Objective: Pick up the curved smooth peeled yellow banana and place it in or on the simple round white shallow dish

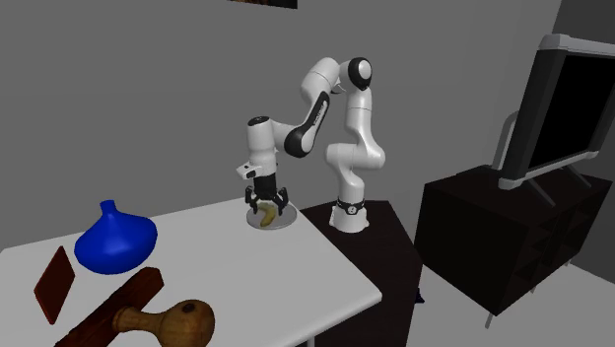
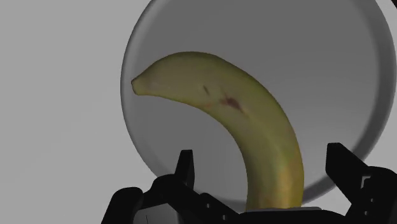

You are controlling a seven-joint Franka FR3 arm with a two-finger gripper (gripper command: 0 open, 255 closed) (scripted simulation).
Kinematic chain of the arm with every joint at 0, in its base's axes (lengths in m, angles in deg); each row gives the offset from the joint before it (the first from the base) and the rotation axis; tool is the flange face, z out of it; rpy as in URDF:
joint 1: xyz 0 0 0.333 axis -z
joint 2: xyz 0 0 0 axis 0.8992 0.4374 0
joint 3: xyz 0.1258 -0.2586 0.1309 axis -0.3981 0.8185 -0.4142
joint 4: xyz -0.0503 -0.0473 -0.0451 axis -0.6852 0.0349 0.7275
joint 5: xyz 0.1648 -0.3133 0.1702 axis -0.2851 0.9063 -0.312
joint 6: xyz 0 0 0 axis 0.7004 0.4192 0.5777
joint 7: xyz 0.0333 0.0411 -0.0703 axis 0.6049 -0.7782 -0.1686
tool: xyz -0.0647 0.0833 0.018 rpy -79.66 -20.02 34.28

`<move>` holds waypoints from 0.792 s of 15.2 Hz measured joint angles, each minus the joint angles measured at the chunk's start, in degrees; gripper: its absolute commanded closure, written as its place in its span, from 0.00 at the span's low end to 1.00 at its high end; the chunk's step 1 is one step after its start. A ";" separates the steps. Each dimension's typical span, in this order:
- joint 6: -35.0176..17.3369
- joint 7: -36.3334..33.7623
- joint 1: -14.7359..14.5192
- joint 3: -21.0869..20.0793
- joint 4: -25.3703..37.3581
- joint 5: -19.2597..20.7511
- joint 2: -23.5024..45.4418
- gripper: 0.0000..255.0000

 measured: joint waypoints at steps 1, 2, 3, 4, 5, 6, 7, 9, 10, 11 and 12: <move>-0.31 0.12 0.01 0.16 -0.14 0.01 0.17 0.00; -0.52 0.17 -0.01 0.25 -0.22 0.00 0.29 0.00; -0.65 0.20 -0.03 0.30 -0.25 -0.02 0.38 0.00; -0.69 0.20 -0.03 0.31 -0.28 -0.01 0.40 0.00; -0.72 0.22 -0.03 0.32 -0.29 -0.02 0.42 0.00; -0.74 0.22 -0.03 0.33 -0.30 -0.02 0.43 0.00; -0.74 0.22 -0.03 0.33 -0.30 -0.02 0.43 1.00; -0.74 0.22 -0.03 0.33 -0.29 -0.02 0.42 1.00; -0.74 0.22 -0.03 0.33 -0.29 -0.02 0.42 1.00; -0.74 0.22 -0.03 0.32 -0.29 -0.02 0.42 1.00; -0.73 0.22 -0.04 0.32 -0.29 -0.02 0.42 1.00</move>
